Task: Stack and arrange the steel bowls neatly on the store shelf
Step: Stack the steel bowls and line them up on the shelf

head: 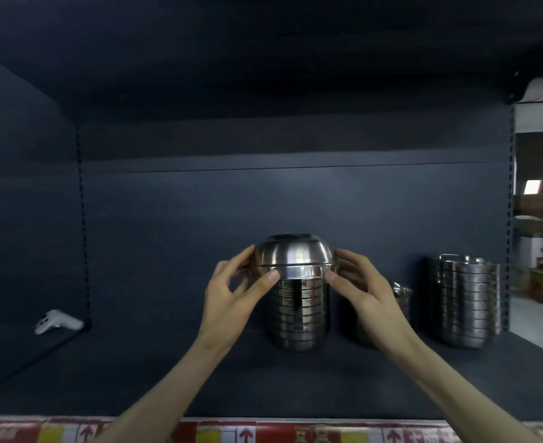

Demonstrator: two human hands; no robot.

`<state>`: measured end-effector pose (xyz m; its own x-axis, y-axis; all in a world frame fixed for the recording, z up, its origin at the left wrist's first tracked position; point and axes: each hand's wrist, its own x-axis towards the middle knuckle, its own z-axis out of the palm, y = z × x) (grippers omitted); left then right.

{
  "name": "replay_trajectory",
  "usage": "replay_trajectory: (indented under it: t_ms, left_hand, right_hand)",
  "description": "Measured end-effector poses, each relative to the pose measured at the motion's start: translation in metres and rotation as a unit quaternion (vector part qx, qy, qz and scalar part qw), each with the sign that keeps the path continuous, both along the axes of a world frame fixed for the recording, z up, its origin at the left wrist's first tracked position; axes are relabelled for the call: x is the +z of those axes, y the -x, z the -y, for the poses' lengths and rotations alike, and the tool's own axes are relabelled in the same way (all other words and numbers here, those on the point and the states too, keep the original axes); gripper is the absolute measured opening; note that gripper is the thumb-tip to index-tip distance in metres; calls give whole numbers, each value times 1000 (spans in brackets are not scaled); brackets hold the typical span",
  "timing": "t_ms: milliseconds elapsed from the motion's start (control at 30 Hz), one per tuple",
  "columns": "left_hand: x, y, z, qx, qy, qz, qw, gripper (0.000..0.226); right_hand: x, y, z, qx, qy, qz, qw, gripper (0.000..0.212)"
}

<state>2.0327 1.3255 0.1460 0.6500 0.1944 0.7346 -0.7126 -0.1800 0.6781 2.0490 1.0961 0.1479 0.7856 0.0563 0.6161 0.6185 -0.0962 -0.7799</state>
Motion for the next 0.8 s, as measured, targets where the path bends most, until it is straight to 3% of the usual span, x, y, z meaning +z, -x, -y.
replay_trajectory:
  t_ms: [167,333,367,467,600,800]
  left_hand:
    - [-8,-2,3,-31,-22,8,999,70]
    - [-17,-2,-2,16,-145,65,987,80]
    - [-18,-1,-3,27,-171,72,982,85]
    - [-19,-2,-8,63,-242,89,964,100]
    - [-21,-7,-18,83,-325,100,937,116]
    - [-22,-12,-24,81,-318,84,941,123]
  right_hand:
    - [5,-1,3,0,-14,-18,1000,50]
    - [19,-6,12,51,-124,-111,985,70]
    - [22,-7,15,79,-139,-137,978,69]
    - [30,-5,21,93,-111,-206,968,35]
    - [33,-7,23,71,-78,-253,962,47]
    - [33,-6,18,71,-81,-285,952,50]
